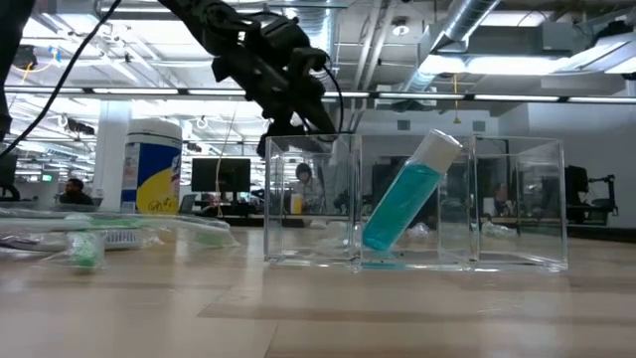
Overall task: Pick & Place toothbrushing station
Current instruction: Put the blue mouthwash bottle in the transparent organizer
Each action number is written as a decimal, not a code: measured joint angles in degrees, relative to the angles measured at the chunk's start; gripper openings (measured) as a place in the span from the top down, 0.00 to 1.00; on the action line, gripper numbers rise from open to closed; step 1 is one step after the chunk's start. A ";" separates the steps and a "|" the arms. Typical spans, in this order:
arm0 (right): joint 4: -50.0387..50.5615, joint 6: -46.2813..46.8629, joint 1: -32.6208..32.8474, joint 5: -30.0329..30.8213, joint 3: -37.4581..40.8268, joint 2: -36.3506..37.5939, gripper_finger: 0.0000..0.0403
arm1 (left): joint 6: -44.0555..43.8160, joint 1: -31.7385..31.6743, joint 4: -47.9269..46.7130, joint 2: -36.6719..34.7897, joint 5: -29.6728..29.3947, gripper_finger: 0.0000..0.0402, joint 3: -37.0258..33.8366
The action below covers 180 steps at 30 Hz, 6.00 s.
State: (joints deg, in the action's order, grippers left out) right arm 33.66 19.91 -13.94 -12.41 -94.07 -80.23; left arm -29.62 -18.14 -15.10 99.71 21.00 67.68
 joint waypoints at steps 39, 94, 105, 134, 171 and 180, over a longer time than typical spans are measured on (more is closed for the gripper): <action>2.35 -8.53 -6.18 -16.26 0.05 4.52 1.00 | -22.38 7.49 5.76 14.35 -4.76 0.56 0.14; 0.14 -11.35 -7.64 -22.31 0.05 4.48 0.99 | -26.02 6.85 21.55 18.20 -6.48 0.99 -0.49; -1.54 -11.33 -9.88 -22.32 0.05 4.48 0.85 | -18.63 1.70 23.34 4.59 -13.64 0.95 0.12; 8.23 20.06 -11.82 -0.76 15.83 -12.00 0.79 | 0.20 -16.36 8.91 -20.81 -1.97 0.63 0.04; 15.02 45.72 -9.25 8.74 15.81 -25.16 0.57 | 11.10 -31.44 -6.41 -33.22 11.90 0.65 0.04; 5.39 45.69 -11.62 3.45 15.81 -19.01 0.57 | 10.99 -31.44 -6.40 -33.22 11.85 0.65 0.04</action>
State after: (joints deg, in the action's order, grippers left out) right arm 39.04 65.60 -25.56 -8.96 -78.26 -99.24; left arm -18.63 -49.58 -21.51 66.50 32.84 67.72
